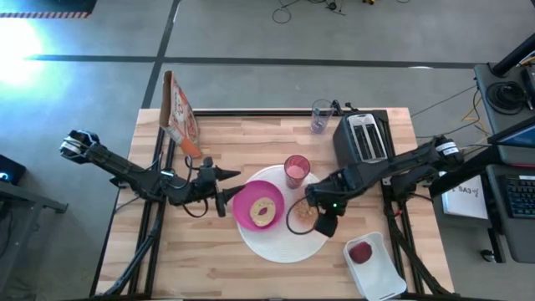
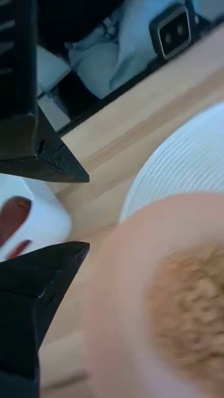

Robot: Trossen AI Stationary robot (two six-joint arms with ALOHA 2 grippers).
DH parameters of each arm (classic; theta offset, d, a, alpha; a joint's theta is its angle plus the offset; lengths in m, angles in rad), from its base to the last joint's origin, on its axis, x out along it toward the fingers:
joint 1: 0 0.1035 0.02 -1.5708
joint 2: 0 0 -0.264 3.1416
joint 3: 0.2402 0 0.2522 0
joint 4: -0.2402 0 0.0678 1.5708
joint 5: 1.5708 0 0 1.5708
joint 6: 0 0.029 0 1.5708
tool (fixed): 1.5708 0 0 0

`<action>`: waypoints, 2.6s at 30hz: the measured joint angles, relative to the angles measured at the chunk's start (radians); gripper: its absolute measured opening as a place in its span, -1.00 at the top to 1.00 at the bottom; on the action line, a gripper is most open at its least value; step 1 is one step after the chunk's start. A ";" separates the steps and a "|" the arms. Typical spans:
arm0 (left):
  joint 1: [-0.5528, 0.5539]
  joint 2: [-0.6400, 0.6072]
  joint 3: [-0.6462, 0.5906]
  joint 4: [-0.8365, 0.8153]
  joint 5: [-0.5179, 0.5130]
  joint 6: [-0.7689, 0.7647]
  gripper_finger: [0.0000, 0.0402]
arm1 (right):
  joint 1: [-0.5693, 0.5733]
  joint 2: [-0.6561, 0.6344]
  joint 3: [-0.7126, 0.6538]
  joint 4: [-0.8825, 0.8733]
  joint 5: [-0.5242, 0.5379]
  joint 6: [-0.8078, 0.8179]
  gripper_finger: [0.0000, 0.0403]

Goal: Arrange a breakfast setting
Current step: Put the apple on the white placemat beside the red cup

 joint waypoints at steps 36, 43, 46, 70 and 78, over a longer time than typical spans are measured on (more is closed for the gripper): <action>0.000 -0.096 0.000 -0.019 0.000 0.106 -0.06 | 0.536 0.011 -0.026 -0.195 0.191 0.400 -0.07; 0.000 -0.103 0.000 -0.019 0.000 0.106 -0.06 | 0.572 0.034 -0.030 -0.192 0.321 0.291 -0.07; 0.000 -0.103 0.000 -0.019 0.000 0.103 -0.06 | 0.589 0.056 -0.030 -0.180 0.321 0.237 -0.07; 0.000 -0.102 0.000 -0.020 0.000 0.075 -0.06 | 0.651 0.197 -0.030 -0.103 0.286 0.167 -0.07; 0.000 -0.102 0.000 -0.019 0.000 0.075 -0.06 | 0.651 0.234 -0.040 -0.093 0.321 0.082 -0.07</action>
